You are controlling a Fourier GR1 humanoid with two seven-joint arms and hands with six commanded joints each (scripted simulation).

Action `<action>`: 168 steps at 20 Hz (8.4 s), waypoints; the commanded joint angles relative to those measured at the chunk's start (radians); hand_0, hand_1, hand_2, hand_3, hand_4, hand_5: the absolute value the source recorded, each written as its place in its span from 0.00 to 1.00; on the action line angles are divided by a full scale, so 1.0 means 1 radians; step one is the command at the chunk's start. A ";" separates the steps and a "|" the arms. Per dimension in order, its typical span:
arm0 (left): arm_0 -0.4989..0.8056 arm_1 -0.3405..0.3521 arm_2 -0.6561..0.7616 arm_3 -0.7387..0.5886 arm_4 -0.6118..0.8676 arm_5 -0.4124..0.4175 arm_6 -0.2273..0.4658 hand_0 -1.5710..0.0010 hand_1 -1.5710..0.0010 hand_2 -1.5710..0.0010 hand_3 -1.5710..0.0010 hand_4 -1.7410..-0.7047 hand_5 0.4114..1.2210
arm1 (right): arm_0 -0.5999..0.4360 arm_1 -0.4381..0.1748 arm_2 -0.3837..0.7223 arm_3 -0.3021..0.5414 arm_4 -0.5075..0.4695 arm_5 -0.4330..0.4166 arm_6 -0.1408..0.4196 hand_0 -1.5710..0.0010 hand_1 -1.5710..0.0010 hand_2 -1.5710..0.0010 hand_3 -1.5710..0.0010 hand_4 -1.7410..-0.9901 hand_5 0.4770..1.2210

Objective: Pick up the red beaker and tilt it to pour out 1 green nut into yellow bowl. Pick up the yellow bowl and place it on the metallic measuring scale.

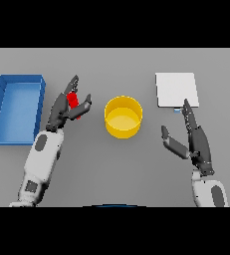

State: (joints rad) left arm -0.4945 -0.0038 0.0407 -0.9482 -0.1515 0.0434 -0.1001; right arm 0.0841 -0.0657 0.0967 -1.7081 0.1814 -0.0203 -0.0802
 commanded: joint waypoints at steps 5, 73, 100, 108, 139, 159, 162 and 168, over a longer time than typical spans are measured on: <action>-0.023 -0.021 0.012 0.033 -0.036 0.088 -0.005 0.36 0.35 0.35 0.35 0.29 0.78 | 0.019 -0.011 -0.008 0.007 -0.009 0.012 -0.015 1.00 1.00 1.00 1.00 0.61 0.28; -0.911 0.183 -1.427 0.281 -0.993 -0.285 -0.003 0.00 0.00 0.00 0.00 0.02 1.00 | -0.008 0.020 0.020 0.014 0.085 -0.061 -0.009 1.00 1.00 1.00 1.00 0.78 0.21; -0.979 0.586 -0.595 0.977 0.075 0.076 0.240 0.00 0.00 0.00 0.02 0.00 1.00 | -0.043 0.015 0.021 0.049 0.012 0.004 -0.073 1.00 1.00 1.00 1.00 0.79 0.25; -0.815 0.585 -0.460 1.005 0.297 0.152 0.251 0.00 0.00 0.00 0.13 0.00 1.00 | -0.044 -0.004 0.027 0.065 0.044 0.000 -0.088 1.00 1.00 1.00 1.00 0.73 0.30; -1.136 0.320 -0.367 2.130 0.217 -0.034 -0.510 0.96 0.96 0.96 0.97 1.00 0.30 | -0.057 -0.004 0.045 0.062 0.095 -0.021 -0.034 1.00 1.00 1.00 1.00 0.75 0.26; -1.117 0.394 -0.260 2.011 0.157 -0.005 -0.510 1.00 1.00 1.00 1.00 0.98 0.34 | -0.595 -0.360 0.485 0.296 0.643 0.374 -0.142 1.00 1.00 1.00 1.00 0.70 0.31; -1.101 0.416 -0.235 1.988 0.128 0.008 -0.510 1.00 1.00 1.00 1.00 0.98 0.34 | -0.673 -0.335 0.541 0.391 0.688 0.417 -0.127 1.00 1.00 1.00 1.00 0.69 0.30; -1.114 0.453 -0.188 1.998 0.082 0.024 -0.510 1.00 1.00 1.00 1.00 0.98 0.34 | -0.756 -0.313 0.601 0.507 0.736 0.452 -0.143 1.00 1.00 1.00 1.00 0.64 0.32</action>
State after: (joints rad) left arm -1.6085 0.4497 -0.1474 1.0492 -0.0688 0.0673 -0.6100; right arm -0.6715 -0.3788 0.6981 -1.2012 0.9175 0.4313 -0.2212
